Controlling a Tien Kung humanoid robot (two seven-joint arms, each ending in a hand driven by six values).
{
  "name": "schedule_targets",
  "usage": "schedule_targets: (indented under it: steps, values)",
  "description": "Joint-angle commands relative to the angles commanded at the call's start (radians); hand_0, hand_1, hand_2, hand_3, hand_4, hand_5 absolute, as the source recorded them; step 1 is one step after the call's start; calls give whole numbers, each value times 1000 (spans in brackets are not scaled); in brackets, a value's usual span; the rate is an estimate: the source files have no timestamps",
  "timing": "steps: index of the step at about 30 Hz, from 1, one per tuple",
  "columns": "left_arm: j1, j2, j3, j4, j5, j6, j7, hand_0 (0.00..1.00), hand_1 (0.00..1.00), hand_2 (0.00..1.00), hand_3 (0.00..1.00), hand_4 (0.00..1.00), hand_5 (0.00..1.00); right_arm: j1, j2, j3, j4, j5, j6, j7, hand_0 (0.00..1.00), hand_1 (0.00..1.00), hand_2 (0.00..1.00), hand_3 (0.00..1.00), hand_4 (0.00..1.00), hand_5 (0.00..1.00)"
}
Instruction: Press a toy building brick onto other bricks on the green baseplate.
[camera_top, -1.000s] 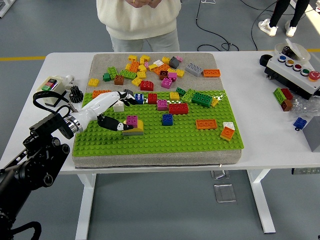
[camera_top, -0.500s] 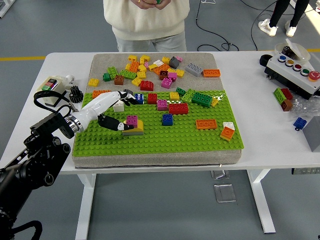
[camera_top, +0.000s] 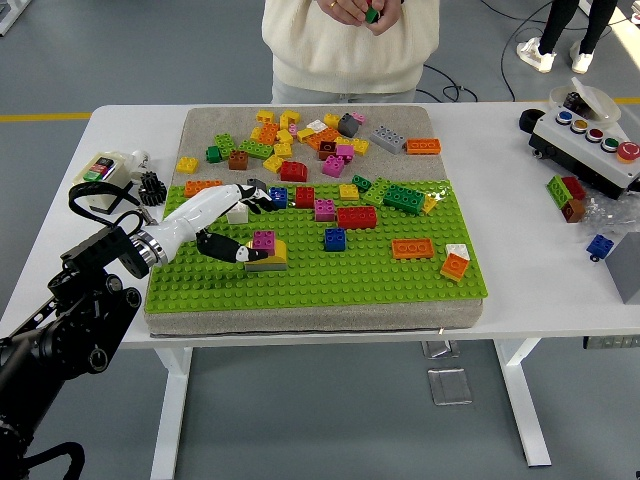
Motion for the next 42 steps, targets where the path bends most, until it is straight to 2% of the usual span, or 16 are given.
schedule_targets:
  steps: [8, 15, 16, 21, 22, 27, 28, 33, 34, 42]
  values:
    - [9, 5, 1, -26, -27, -18, -1, 736, 653, 695, 664, 943, 119, 2, 1, -2, 0, 0, -3, 4, 737, 656, 707, 595, 918, 499]
    - [37, 23, -9, -107, -76, -51, 12, 737, 656, 697, 664, 948, 120, -3, 3, -3, 0, -1, -1, 3, 737, 656, 707, 596, 918, 500]
    - [39, 25, -10, -114, -78, -53, 13, 857, 748, 758, 707, 998, 297, -3, 3, -3, 0, -1, -1, 2, 737, 657, 707, 594, 918, 501]
    - [70, 46, -17, -182, -101, -85, 25, 857, 748, 758, 707, 998, 297, -4, 3, -3, 0, -3, -1, 3, 737, 657, 707, 594, 918, 501]
    - [83, 56, -17, -202, -100, -98, 30, 998, 865, 833, 742, 998, 431, -4, 3, -3, 0, -4, -1, 3, 737, 657, 707, 596, 919, 501]
    - [122, 87, -19, -250, -62, -133, 43, 998, 865, 833, 742, 998, 431, -5, 3, -1, 0, -4, 2, 3, 737, 657, 707, 596, 919, 501]
    - [126, 90, -20, -251, -59, -136, 44, 998, 960, 916, 717, 998, 757, -5, 3, 0, 0, -4, 3, 3, 737, 657, 707, 595, 919, 502]
    - [140, 96, -18, -246, -32, -129, 41, 998, 960, 916, 717, 998, 757, -4, 2, 3, 0, -3, 4, 0, 737, 657, 707, 595, 919, 502]
    - [141, 95, -19, -243, -27, -128, 41, 998, 969, 914, 691, 998, 812, -4, 2, 3, 0, -3, 4, 0, 737, 657, 707, 596, 919, 503]
    - [154, 100, -12, -256, -25, -130, 43, 998, 970, 918, 680, 998, 832, -5, 0, 8, 0, -4, 5, -6, 737, 657, 707, 596, 919, 503]
